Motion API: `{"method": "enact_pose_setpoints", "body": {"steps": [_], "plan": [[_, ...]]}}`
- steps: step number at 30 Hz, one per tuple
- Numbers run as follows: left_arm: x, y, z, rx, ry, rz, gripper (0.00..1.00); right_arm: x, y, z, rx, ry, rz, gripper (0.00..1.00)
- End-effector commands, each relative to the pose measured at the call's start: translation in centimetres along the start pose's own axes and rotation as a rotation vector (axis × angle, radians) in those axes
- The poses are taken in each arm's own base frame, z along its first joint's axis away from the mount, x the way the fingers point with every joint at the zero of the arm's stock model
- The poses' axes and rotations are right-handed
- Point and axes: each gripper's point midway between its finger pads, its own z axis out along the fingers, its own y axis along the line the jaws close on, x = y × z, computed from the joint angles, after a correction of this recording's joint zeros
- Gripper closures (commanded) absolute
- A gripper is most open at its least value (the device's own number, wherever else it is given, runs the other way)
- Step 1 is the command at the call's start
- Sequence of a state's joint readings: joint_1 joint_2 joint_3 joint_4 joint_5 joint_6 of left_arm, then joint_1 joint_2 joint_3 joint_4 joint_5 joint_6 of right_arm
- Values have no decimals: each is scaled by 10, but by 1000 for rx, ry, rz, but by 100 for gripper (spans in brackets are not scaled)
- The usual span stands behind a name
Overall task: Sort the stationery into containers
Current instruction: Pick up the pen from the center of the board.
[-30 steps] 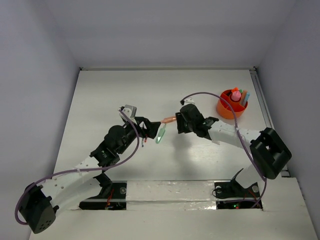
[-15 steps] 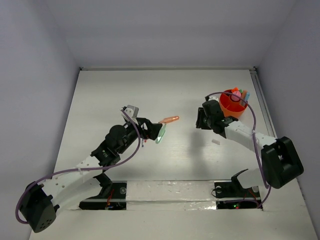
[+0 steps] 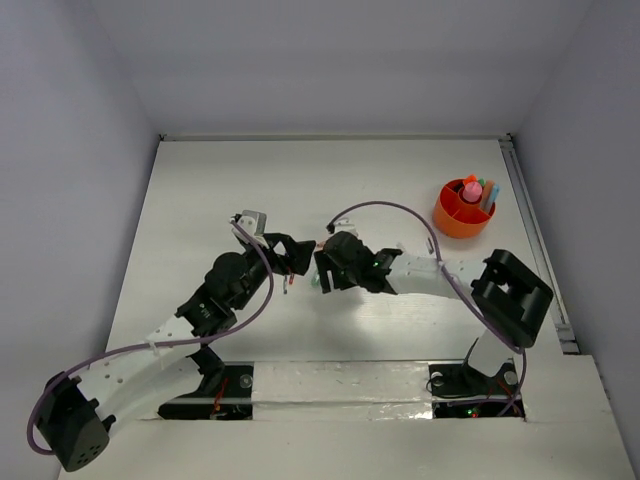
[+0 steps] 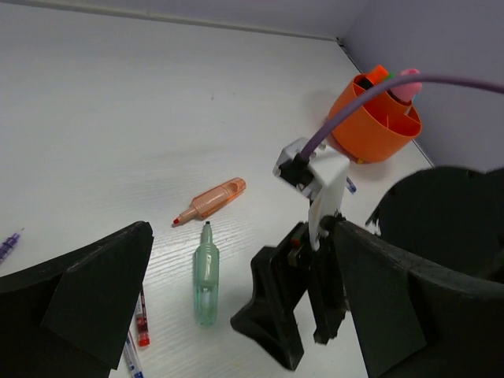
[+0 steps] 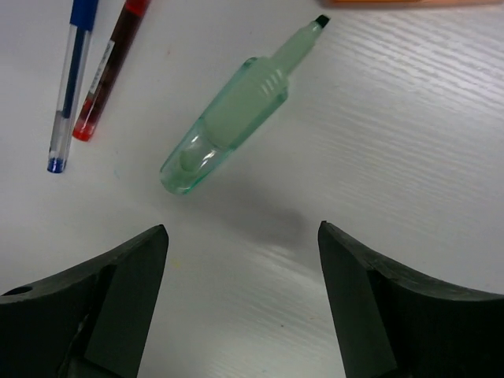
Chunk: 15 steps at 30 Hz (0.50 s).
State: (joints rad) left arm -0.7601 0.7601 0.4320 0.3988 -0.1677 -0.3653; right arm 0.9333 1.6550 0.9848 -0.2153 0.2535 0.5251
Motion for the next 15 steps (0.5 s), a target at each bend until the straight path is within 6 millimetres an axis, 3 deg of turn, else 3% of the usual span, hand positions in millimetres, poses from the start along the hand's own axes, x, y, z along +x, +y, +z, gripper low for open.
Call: {"method": "enact_pose_setpoints", "body": {"steps": [1, 6, 12, 15], "plan": [[-11, 9, -4, -58, -55, -17, 1, -23, 21, 3, 12, -101, 73, 16], [-15, 9, -7, -52, -71, -21, 1, -11, 43, 19, -9, -86, 80, 12], [-16, 9, -7, -53, -72, -18, 1, -10, 50, 34, 33, -105, 63, 11], [-17, 9, -8, -55, -76, -19, 1, -5, 45, 42, 91, -96, 45, 14]]}}
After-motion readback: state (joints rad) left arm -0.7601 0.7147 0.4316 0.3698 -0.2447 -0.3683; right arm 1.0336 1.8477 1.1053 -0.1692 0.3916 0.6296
